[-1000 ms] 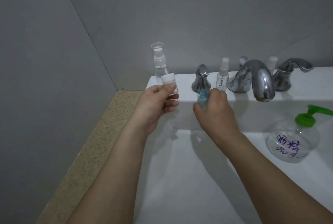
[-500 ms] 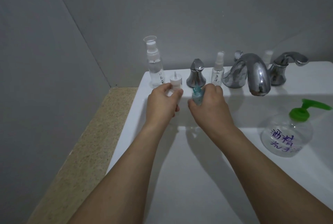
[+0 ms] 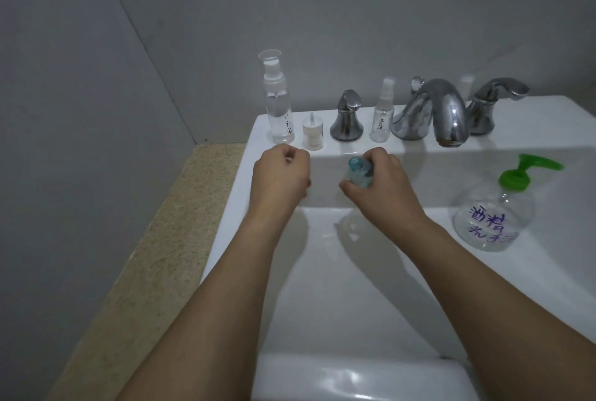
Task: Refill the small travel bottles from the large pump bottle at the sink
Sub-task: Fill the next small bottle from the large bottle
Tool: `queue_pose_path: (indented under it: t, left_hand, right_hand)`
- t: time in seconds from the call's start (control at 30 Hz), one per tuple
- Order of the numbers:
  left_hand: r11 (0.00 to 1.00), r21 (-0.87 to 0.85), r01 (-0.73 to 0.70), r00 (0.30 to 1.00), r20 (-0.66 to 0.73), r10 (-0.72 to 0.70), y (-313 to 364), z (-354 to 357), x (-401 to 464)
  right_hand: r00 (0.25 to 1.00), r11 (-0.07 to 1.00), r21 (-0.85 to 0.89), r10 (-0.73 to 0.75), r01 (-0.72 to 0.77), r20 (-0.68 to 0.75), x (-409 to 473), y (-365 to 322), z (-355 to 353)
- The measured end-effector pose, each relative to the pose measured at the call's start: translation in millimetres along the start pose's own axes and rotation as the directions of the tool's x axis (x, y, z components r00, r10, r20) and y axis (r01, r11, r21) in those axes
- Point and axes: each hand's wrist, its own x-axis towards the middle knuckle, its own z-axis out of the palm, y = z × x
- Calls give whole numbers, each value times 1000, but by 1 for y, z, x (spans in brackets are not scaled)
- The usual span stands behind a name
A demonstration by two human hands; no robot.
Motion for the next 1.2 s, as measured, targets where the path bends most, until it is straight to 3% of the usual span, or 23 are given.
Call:
queue_pose_path:
  t: [0.17,0.37,0.67,0.93,1.2]
  left_hand:
    - [989,-70,130,985,126,-121,1,14,-20]
    - [949,-54,312,901,333,-278,28,34,-56]
    - [943,93,319,802,504,-321,96,107,-96]
    - [926,140,351,804,461,-374,134,156,-101]
    - [936,222,273,817,460,-347,162,185,-86]
  right_hand:
    - [997,998,43,50,-52,50,-21,0,-19]
    - [988,991,24,127,-129,84,-51,35,-80]
    - [974,975,33,219,-221,60,-64,88,-170]
    - [967,966,-58,253,-253,10,-45,130,-205]
    - [966,952,-167,255,-257,-33,-22,145,-201]
